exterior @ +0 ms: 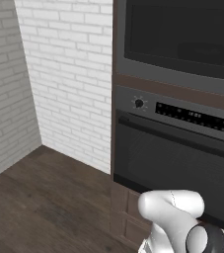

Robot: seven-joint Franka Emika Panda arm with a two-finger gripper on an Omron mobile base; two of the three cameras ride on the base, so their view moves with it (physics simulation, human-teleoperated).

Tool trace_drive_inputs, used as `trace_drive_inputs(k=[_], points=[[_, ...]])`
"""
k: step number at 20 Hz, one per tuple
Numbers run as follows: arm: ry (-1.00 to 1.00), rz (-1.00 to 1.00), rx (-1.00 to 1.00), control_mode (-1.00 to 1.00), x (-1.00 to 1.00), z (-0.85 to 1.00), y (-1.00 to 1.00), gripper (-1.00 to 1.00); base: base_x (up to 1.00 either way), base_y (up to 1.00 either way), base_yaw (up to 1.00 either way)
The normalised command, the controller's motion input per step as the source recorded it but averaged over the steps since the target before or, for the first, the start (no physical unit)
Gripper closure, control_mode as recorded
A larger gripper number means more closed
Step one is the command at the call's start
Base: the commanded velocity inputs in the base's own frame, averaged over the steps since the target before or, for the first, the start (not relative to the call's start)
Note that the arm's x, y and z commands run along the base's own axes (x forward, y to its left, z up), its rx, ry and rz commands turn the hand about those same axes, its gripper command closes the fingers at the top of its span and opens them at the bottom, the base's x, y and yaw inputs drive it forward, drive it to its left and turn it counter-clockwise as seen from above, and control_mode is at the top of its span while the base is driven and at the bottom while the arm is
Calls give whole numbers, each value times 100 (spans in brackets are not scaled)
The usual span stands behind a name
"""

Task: Pick the onion from the sink and place it in the bowl. Then pick the bowl and place it in the microwave. Then close the microwave door and press the start button.

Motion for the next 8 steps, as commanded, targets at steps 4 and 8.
trace_drive_inputs(k=[4,8], points=[[-2,13,13,-100,70,-16,-11,100,0,0,0],[-14,1,6,-100,-63,0,0,100,0,0,0]])
